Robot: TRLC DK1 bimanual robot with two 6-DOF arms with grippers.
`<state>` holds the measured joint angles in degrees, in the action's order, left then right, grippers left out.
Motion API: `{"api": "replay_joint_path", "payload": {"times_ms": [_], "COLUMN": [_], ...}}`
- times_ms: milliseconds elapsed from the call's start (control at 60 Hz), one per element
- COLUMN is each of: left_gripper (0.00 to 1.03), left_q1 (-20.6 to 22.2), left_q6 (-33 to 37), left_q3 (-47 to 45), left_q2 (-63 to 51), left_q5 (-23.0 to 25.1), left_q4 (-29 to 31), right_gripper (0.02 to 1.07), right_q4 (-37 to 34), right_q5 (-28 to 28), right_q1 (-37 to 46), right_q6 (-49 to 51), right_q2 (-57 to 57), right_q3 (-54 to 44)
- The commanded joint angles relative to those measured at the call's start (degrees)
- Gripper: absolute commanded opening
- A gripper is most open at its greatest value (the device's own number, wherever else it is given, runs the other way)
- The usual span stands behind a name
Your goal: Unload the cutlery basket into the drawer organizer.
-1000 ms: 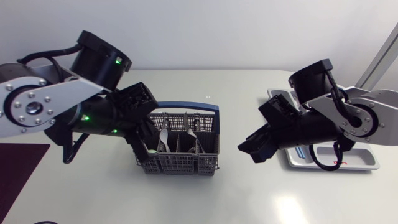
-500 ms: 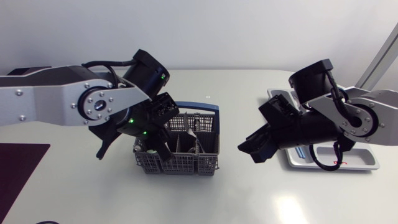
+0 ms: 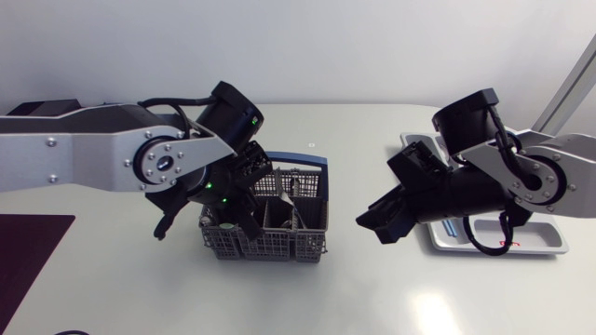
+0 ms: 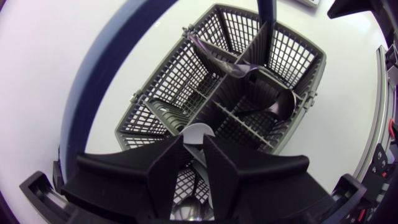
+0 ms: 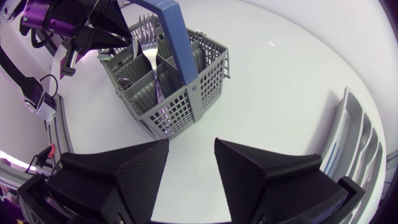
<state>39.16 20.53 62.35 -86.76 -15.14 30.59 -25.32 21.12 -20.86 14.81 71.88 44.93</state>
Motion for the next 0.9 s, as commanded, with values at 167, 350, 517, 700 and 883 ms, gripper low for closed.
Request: {"api": "replay_joint_path", "payload": {"times_ms": [167, 350, 517, 700, 883], "left_gripper": [0.37, 0.49, 0.55, 0.6, 0.67], "left_q1": [1.0, 0.1, -2.9, -4.7, -7.0], "left_q6": [5.8, 17.8, 23.1, 26.4, 28.6], "left_q3": [-2.0, -5.7, -7.2, -9.9, -10.6], "left_q2": [6.3, 10.9, 11.2, 11.0, 9.9], "left_q5": [-0.5, 1.4, 6.8, 10.1, 13.7], "left_q4": [-0.8, -3.4, -4.7, -8.1, -9.6], "right_gripper": [0.59, 0.6, 0.6, 0.61, 0.62], "right_q4": [-0.4, -0.3, -0.1, -0.1, 0.0], "right_q5": [-0.2, -0.2, 0.0, 0.0, 0.4], "right_q1": [0.3, 0.3, 0.3, 0.9, 1.7], "right_q6": [0.4, 0.7, 0.8, 1.5, 2.1], "right_q2": [0.3, 0.3, 0.1, -0.2, -0.2], "right_q3": [-0.3, -0.7, -1.2, -1.6, -2.2]}}
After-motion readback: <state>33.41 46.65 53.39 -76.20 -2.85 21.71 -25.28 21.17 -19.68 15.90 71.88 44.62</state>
